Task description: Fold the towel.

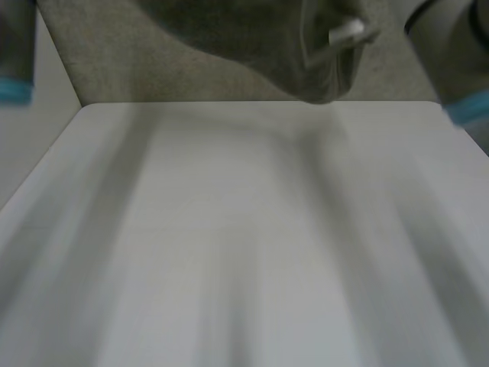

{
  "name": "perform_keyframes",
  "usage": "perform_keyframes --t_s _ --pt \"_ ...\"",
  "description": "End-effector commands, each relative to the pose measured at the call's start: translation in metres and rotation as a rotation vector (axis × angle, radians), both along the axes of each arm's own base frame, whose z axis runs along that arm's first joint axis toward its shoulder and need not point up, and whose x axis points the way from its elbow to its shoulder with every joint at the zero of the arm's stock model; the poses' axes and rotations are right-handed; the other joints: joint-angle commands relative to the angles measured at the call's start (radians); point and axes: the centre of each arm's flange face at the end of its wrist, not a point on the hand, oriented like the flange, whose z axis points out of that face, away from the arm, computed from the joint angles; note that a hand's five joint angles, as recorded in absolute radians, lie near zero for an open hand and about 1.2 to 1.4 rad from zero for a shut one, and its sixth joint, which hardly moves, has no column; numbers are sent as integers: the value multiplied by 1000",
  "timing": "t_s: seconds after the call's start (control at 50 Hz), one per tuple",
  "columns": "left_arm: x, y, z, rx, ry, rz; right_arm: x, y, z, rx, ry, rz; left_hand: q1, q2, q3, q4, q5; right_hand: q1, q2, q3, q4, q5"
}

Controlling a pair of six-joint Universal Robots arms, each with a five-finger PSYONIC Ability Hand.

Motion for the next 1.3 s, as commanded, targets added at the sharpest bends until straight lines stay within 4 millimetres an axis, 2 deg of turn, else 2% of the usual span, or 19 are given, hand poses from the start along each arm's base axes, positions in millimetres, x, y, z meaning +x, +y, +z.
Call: perform_keyframes --t_s 0.02,0.04,0.06,0.08,0.1,0.12,0.14,0.16,0.18,0.24,0.28,0.34,0.5,0.62,0.66,0.7,0.86,1.1,1.3 --pt "6 0 -124 337 -123 -3 3 24 -114 287 270 136 115 50 48 31 102 63 93 69 63 56" --pt "12 1 -150 397 -147 -2 3 24 -115 287 271 136 115 50 48 31 102 63 93 69 63 56" --pt "12 1 -150 398 -147 -2 1 31 -138 328 332 142 115 50 48 31 102 63 93 69 63 56" --pt "19 4 -174 453 -169 -2 -2 38 -161 359 402 138 115 50 48 31 102 63 93 69 63 56" --pt "24 9 -196 505 -189 -5 -2 38 -161 359 403 138 115 50 48 31 102 63 93 69 63 56" --pt "24 9 -196 505 -189 -5 -5 45 -181 380 474 130 115 50 48 31 102 63 93 69 63 56" --pt "27 15 -215 549 -208 -15 -5 45 -181 380 475 130 115 50 48 31 102 63 93 69 63 56" --pt "27 15 -215 549 -208 -15 -10 51 -201 397 542 122 115 50 48 31 102 63 93 69 63 56" --pt "28 23 -232 589 -224 -29 -17 56 -219 408 608 107 115 50 48 31 102 63 93 69 63 56" --pt "36 30 -253 640 -234 -26 -23 59 -232 427 653 99 115 50 48 31 102 63 93 69 63 56" --pt "41 30 -258 656 -231 -14 -29 64 -257 503 679 88 115 50 48 31 102 63 93 69 63 56" --pt "50 27 -262 666 -225 10 -32 61 -272 568 648 50 115 50 48 31 102 63 93 69 63 56" --pt "63 18 -259 659 -208 50 -34 51 -292 675 537 -6 115 50 48 31 102 63 93 69 63 56" --pt "75 13 -260 669 -191 84 -35 46 -291 704 446 -38 115 50 48 31 102 63 93 69 63 56" --pt "76 13 -260 669 -189 85 -33 42 -289 722 361 -51 115 50 48 31 102 -278 -247 -272 -278 -285" --pt "76 13 -260 670 -190 85 -32 41 -287 733 324 -54 115 50 48 31 102 -405 -375 -399 -405 -412" --pt "83 10 -259 675 -174 107 -28 38 -284 751 245 -106 115 50 48 31 102 -450 -420 -444 -450 -457" --pt "88 12 -257 671 -170 116 -27 31 -296 859 141 -125 115 50 48 31 102 -670 -640 -664 -670 -677" --pt "88 12 -256 661 -166 119 -24 34 -308 941 96 -104 115 50 48 31 102 -670 -640 -664 -670 -677"
